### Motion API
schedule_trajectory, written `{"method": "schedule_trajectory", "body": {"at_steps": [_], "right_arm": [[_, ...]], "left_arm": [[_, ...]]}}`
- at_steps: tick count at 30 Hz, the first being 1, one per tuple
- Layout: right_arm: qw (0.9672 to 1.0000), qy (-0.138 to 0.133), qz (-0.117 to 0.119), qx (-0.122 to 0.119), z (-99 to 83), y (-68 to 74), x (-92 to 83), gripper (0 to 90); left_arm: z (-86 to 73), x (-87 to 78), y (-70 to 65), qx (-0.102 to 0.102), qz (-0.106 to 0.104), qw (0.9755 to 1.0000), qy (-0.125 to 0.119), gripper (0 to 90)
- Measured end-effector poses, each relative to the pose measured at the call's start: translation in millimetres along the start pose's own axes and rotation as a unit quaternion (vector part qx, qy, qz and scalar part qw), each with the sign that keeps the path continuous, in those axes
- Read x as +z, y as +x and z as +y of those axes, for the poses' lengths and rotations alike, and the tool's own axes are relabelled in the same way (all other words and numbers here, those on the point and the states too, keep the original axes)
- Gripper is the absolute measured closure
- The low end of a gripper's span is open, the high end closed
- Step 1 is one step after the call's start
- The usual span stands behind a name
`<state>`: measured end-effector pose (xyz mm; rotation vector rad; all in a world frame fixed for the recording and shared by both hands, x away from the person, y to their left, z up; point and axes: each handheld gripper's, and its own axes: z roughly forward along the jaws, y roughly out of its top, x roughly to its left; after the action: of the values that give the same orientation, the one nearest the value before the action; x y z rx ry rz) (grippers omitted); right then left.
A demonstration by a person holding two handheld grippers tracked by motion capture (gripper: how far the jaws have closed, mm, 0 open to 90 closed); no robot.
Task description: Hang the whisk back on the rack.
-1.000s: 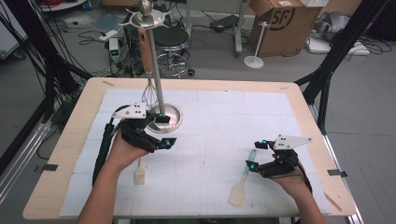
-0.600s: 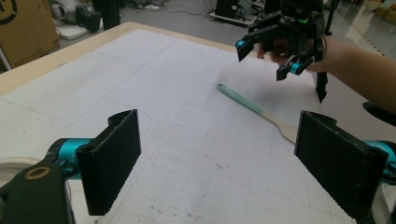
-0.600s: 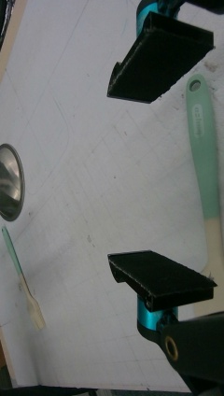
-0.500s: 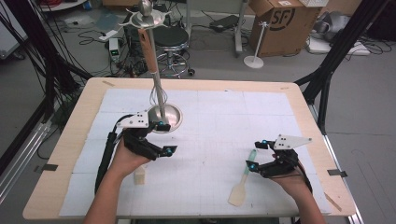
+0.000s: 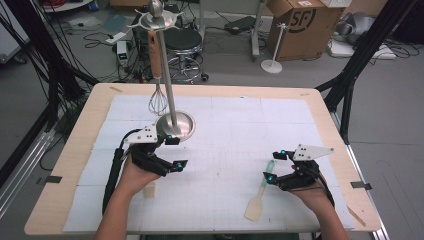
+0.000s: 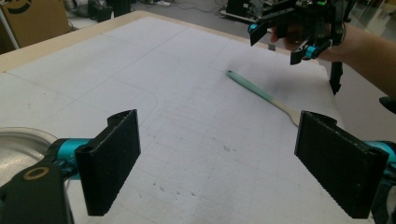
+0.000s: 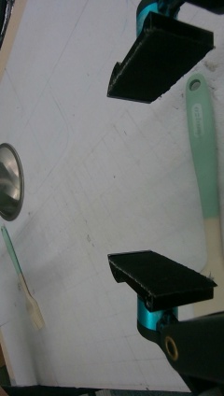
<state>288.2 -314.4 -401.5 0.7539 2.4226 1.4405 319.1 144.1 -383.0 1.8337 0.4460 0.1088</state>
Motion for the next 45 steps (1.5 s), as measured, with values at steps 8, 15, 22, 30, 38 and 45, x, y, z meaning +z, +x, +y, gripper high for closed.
{"method": "schedule_trajectory", "body": {"at_steps": [8,15,22,30,38,45], "right_arm": [[1.0000,0.000,0.002,0.002,-0.1,0.5,-1.2,16.3],[1.0000,0.000,0.001,0.002,-0.3,0.2,-1.7,16.3],[1.0000,0.001,0.003,0.002,-0.2,-0.3,0.3,16.3],[1.0000,0.001,0.004,0.005,-0.6,-0.8,-0.5,16.3],[1.0000,0.002,0.005,0.003,-1.0,-0.2,-0.4,16.3],[1.0000,0.005,0.006,0.004,-1.0,0.1,0.4,16.3]], "left_arm": [[-0.4,2.0,-1.0,0.005,0.007,0.9999,0.010,14.9],[-0.9,3.7,-2.7,0.008,0.010,0.9998,0.015,14.9],[-4.9,0.4,-1.5,0.003,0.017,0.9998,0.012,14.9],[-4.8,1.0,-1.0,-0.003,0.019,0.9998,0.011,12.5],[-5.2,5.2,-2.6,0.003,0.025,0.9994,0.023,6.6],[-4.9,6.7,-4.5,0.003,0.020,0.9995,0.024,1.7]]}}
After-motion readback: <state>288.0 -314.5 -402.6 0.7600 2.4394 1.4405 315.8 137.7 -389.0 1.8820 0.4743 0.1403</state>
